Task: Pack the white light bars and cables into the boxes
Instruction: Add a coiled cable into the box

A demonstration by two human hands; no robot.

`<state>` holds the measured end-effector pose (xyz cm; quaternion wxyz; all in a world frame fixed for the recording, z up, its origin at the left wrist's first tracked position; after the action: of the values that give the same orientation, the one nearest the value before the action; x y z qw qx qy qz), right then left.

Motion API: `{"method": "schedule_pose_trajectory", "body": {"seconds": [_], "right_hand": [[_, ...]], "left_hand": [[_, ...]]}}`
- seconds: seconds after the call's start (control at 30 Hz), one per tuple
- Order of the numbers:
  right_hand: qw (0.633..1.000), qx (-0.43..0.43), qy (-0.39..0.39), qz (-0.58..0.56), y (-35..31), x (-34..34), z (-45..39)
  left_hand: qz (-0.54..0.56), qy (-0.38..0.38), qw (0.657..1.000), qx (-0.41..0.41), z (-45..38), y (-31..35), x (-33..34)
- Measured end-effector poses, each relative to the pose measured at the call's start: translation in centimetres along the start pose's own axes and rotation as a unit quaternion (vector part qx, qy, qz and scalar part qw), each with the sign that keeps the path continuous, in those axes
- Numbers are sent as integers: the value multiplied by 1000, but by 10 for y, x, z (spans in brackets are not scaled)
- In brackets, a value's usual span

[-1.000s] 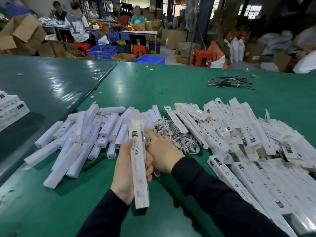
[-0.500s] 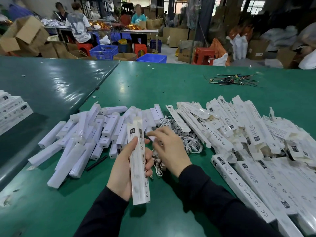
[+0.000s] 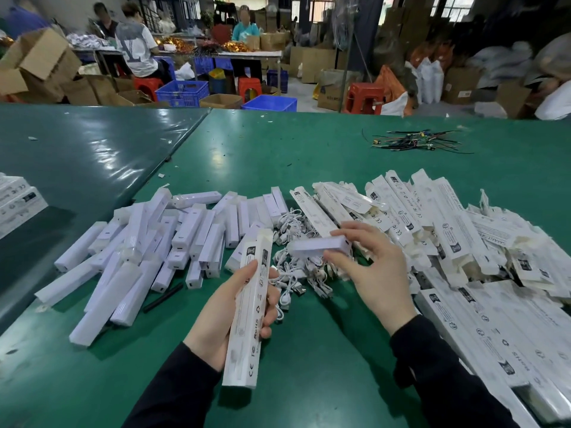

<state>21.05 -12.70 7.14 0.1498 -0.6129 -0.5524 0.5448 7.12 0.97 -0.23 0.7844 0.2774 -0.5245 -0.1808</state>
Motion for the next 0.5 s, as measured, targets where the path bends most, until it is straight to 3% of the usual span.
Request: {"method": "schedule_pose_trajectory", "body": {"seconds": [0.13,0.2,0.3,0.4,0.5], "right_hand": [[985,36,-1,-167,-1,-10,1],[949,90,-26,-301,7,-7,0],[867,181,-78,-458,17,7,2],[804,263,-132,-517,20,25,12],[823,271,-142,-479,23,27,15]], "left_hand": [[-13,-15,1000,-21,1,-5,5],[-22,-21,999,-32,2,-8,8],[-43,-30,997,-59,4,-14,11],[-60,-38,994,-83,7,-20,14],[-88,-56,989,-101,10,-26,18]]}}
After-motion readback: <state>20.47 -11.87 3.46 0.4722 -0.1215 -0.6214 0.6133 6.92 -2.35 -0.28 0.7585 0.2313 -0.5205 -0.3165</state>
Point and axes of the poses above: each hand's wrist, its own z-axis away from the middle knuckle, its own x-axis out of the palm, y = z × x, the point moved 10 cm from there along -z, towards the middle knuckle, and after that the axes turned 13 degrees about z, right-handed, at the moved point
